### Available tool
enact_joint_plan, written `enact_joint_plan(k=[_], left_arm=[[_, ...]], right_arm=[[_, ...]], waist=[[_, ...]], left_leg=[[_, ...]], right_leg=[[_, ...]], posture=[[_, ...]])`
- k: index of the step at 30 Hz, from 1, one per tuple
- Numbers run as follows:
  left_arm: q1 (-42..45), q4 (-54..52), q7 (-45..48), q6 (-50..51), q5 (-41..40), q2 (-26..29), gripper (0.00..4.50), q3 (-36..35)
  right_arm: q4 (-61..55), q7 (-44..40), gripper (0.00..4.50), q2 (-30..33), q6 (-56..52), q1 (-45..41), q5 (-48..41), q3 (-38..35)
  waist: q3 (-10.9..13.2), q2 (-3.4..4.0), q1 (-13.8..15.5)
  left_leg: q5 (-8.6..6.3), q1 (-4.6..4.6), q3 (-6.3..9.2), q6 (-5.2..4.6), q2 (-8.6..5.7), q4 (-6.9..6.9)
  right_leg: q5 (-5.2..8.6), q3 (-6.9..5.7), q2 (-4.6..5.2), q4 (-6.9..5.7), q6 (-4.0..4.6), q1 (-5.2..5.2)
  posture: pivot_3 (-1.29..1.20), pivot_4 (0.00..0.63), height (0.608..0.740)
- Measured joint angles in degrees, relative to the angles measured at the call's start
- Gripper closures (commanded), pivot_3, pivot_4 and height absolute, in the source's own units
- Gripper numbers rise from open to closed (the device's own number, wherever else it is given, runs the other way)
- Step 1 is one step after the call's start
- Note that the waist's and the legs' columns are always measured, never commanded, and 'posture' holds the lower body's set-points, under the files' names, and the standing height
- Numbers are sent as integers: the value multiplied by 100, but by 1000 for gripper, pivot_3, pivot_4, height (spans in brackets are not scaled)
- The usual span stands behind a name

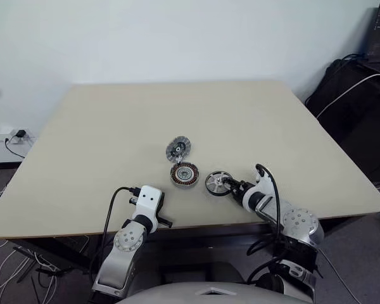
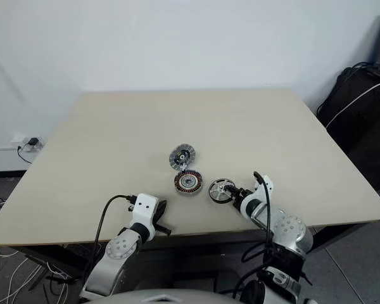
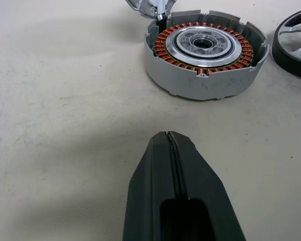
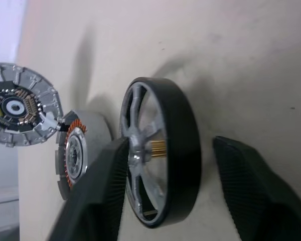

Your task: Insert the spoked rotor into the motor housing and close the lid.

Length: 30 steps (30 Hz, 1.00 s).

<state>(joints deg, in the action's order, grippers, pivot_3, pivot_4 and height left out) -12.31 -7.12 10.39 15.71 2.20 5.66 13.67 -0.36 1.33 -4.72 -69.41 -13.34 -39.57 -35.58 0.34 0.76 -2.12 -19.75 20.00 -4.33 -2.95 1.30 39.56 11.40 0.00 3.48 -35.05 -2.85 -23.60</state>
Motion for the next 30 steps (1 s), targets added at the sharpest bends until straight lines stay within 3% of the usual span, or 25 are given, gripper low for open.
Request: enact_joint_plan(k=[5,13,30], left_arm=[[2,-3,-12,0,0,-2,4500,14],[1,-3,-13,0,-1,12,4500,14],[4,-3,48,4,1,22,4500,23]], right_arm=[[-20,34,4044,27,1,0,-149,11],[-92,177,4061,-2,-117,58,-362,-12],[-487,661,4061,-328,-352,-124,-1784,32]], waist=[[-1,1,-6],[-2,4,-6],[8,16,-12]], left_leg=[[0,-2,0,0,5,0],[0,-1,-1,-1,15,0],[-1,5,-1,-2,20,0]], right_leg=[[0,0,0,0,0,2],[0,1,-1,0,0,0],[0,1,0,1,-1,-6]], posture=[[0,0,740],[0,0,740],[0,0,740]])
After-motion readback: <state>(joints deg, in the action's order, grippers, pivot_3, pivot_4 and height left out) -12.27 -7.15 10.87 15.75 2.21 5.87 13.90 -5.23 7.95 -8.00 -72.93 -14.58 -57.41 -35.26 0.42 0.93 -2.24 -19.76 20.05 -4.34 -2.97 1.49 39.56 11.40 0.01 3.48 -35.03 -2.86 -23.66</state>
